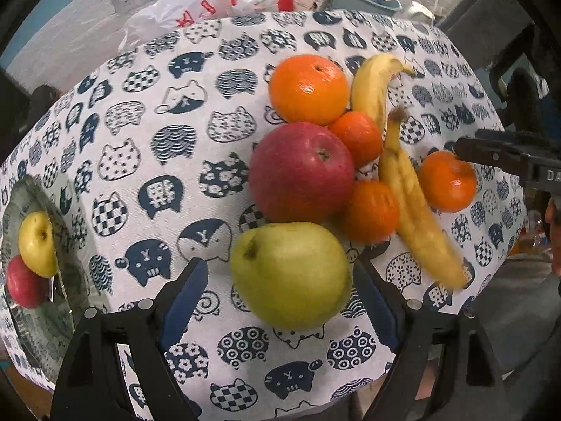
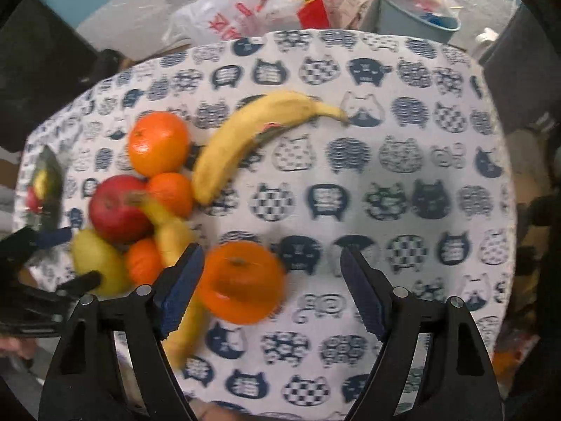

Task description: Organize fruits

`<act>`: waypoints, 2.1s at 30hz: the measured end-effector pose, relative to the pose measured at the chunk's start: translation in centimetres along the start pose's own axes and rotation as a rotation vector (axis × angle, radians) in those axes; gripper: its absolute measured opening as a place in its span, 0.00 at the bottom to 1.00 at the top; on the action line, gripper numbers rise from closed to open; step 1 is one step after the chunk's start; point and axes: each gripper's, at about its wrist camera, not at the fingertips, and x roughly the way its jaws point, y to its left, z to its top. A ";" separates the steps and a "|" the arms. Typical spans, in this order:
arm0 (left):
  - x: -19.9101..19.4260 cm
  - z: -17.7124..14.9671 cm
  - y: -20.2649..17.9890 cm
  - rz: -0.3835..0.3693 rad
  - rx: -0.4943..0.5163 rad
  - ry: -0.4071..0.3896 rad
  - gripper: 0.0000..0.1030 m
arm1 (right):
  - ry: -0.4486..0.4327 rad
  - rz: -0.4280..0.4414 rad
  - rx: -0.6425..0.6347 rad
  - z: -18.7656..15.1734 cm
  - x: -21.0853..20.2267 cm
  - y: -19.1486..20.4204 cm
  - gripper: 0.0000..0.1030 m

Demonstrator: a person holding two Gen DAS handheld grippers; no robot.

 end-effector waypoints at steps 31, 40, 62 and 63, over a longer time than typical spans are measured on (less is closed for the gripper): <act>3.1 0.4 -1.3 0.017 0.100 0.010 0.78 | 0.104 0.003 -0.034 -3.1 4.0 -0.5 0.64; 0.7 -0.5 -0.3 0.040 0.094 -0.036 0.74 | 0.013 -0.091 -0.108 -2.3 1.4 1.4 0.64; -4.5 -2.6 1.6 0.038 0.061 -0.154 0.73 | -0.124 -0.015 -0.206 -0.8 -1.9 6.6 0.63; -4.8 -2.7 1.6 0.039 0.060 -0.158 0.73 | -0.131 -0.011 -0.213 -0.8 -2.1 6.9 0.63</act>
